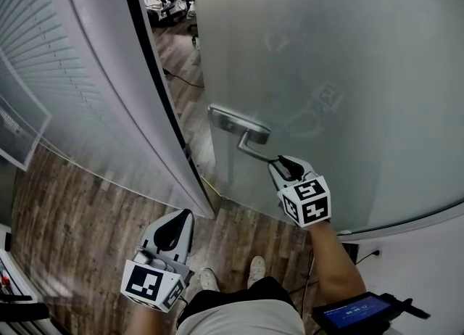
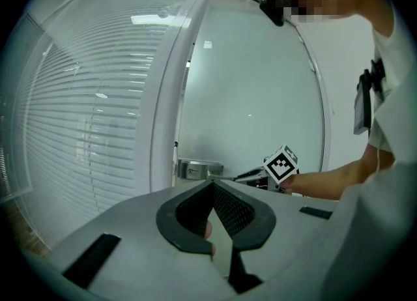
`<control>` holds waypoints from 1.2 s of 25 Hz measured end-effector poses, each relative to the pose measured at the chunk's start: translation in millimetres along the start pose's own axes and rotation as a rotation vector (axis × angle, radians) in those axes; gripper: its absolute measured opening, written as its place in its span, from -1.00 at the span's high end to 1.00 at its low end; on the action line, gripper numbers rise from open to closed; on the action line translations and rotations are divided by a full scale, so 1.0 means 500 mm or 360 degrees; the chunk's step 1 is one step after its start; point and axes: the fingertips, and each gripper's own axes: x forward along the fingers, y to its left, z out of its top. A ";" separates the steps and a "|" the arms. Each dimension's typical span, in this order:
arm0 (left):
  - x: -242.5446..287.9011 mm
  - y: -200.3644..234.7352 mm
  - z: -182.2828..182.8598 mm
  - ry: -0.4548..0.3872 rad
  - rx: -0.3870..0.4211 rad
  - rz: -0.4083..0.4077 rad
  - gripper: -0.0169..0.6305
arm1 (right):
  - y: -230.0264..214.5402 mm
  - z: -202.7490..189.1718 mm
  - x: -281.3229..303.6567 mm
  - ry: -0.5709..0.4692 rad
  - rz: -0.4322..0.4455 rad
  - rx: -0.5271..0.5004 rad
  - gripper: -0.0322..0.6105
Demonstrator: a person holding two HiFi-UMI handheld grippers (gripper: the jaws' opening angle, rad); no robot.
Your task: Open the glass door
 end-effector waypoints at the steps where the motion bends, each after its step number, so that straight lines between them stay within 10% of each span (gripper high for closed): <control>1: 0.001 -0.001 0.008 -0.0005 -0.0002 -0.0001 0.95 | -0.008 0.008 0.002 0.0006 -0.0006 0.0001 0.56; 30: 0.037 0.011 -0.003 -0.0023 -0.0007 0.0097 0.95 | -0.269 0.032 0.139 0.0046 -0.0252 0.0154 0.56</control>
